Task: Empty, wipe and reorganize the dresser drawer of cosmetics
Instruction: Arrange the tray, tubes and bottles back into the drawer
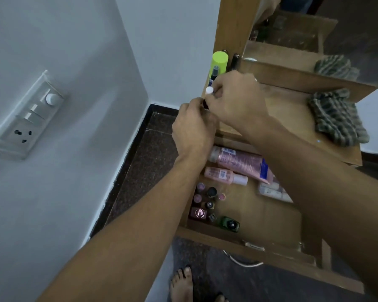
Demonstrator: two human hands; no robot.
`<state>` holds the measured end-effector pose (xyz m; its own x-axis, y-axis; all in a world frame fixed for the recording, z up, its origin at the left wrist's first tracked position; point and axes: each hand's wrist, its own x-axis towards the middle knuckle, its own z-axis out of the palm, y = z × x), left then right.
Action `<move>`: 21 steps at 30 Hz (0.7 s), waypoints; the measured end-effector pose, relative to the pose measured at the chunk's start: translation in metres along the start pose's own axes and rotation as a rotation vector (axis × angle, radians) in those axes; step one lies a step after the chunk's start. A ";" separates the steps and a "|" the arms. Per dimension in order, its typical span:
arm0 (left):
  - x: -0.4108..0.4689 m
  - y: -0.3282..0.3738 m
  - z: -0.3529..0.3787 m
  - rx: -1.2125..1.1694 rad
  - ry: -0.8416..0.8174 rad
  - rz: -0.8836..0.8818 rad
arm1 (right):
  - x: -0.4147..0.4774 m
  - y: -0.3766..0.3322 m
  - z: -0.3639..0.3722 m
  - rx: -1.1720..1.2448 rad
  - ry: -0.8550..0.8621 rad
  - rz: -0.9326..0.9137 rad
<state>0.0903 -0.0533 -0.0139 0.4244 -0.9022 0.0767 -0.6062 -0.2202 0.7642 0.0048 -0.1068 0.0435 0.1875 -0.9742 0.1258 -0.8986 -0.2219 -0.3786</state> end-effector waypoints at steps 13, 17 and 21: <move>-0.106 -0.016 -0.029 0.135 -0.445 0.198 | -0.164 0.065 -0.004 0.236 0.049 0.069; -0.125 -0.032 -0.028 0.136 -0.406 0.133 | -0.198 0.083 0.020 0.270 -0.122 0.167; -0.129 -0.045 -0.030 -0.002 -0.240 -0.051 | -0.207 0.089 0.037 0.243 -0.211 0.230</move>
<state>0.0836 0.0844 -0.0391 0.2819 -0.9524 -0.1162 -0.5869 -0.2669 0.7644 -0.0995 0.0733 -0.0503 0.0926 -0.9813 -0.1687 -0.8111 0.0239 -0.5844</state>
